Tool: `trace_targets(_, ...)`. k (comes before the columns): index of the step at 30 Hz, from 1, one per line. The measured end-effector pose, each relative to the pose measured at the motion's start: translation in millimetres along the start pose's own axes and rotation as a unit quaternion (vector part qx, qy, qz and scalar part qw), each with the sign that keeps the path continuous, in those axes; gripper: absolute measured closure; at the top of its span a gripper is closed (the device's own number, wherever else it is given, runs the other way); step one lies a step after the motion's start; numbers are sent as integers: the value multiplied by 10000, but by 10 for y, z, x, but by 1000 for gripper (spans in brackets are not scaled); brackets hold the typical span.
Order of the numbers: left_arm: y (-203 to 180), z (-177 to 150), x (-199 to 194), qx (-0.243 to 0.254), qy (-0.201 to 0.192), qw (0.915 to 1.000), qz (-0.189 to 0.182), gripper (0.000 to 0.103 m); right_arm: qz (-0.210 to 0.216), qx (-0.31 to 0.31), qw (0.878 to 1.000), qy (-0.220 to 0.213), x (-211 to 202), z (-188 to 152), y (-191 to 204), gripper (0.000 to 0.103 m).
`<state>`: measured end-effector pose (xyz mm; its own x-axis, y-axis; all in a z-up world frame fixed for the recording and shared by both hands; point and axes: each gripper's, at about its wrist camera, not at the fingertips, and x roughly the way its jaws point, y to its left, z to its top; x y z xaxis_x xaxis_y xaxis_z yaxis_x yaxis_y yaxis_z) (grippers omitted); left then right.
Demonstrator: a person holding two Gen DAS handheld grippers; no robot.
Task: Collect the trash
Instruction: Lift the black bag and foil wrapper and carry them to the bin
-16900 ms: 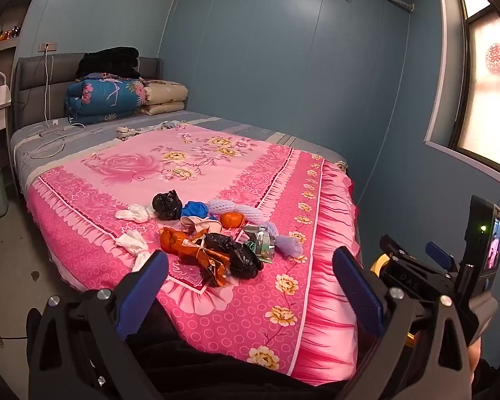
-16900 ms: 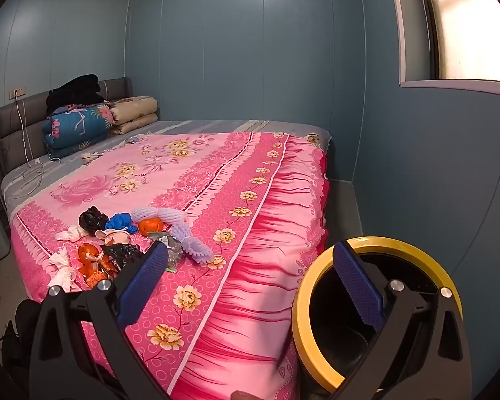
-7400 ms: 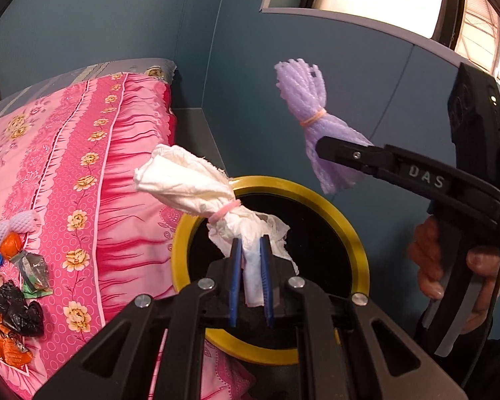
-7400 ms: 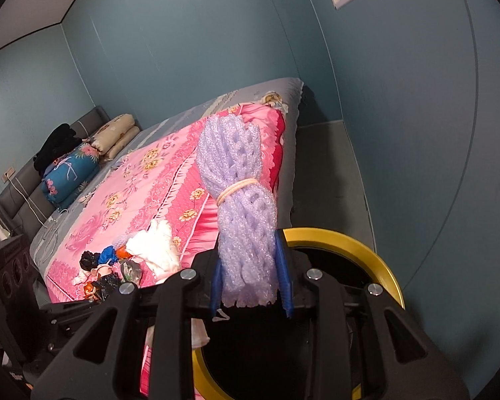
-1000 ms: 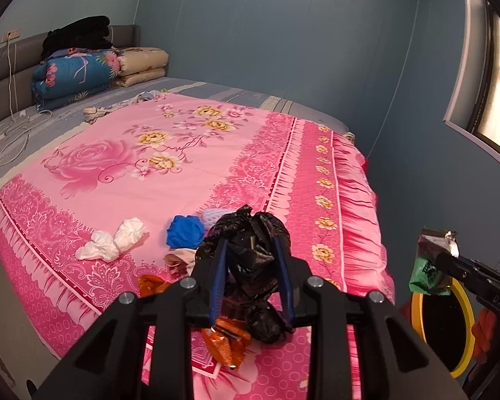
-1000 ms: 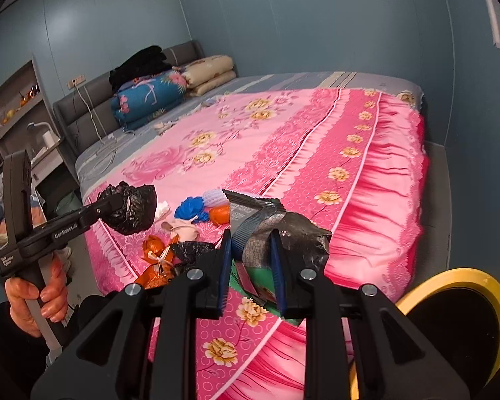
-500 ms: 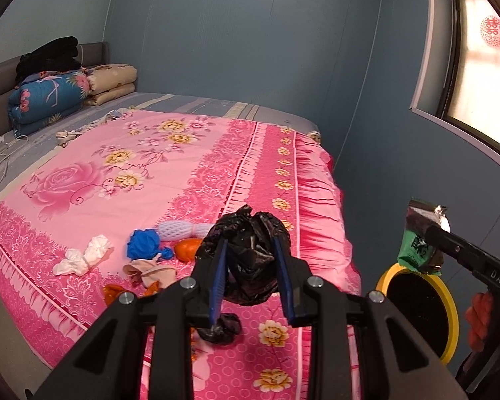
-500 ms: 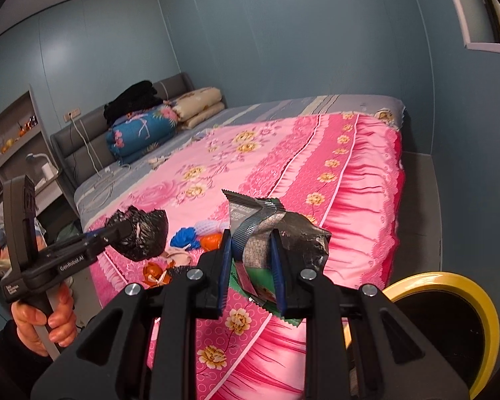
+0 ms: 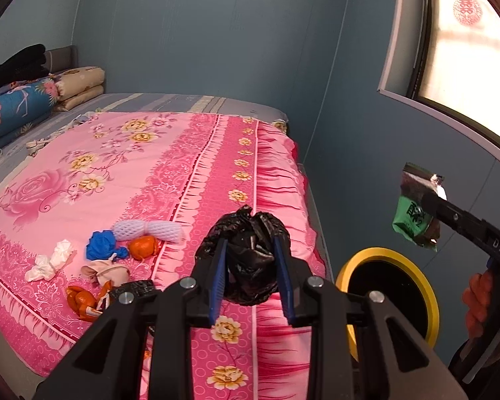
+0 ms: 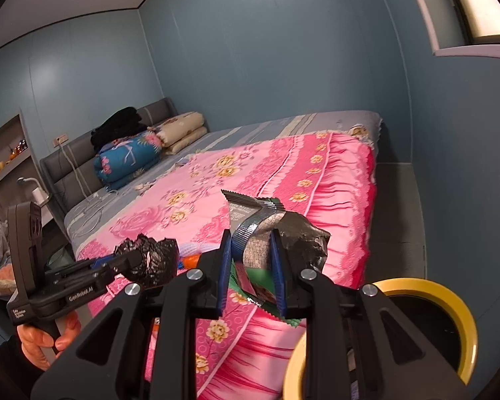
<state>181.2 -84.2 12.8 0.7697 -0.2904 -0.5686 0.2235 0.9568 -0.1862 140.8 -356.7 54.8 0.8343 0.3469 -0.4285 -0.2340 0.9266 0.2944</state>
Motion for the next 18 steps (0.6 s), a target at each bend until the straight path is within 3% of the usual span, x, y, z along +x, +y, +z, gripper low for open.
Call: trace_targets(18,-706,-176,258,491,438,9948,-772,77,-668,396,9970,-7,-249,-16,-562,81)
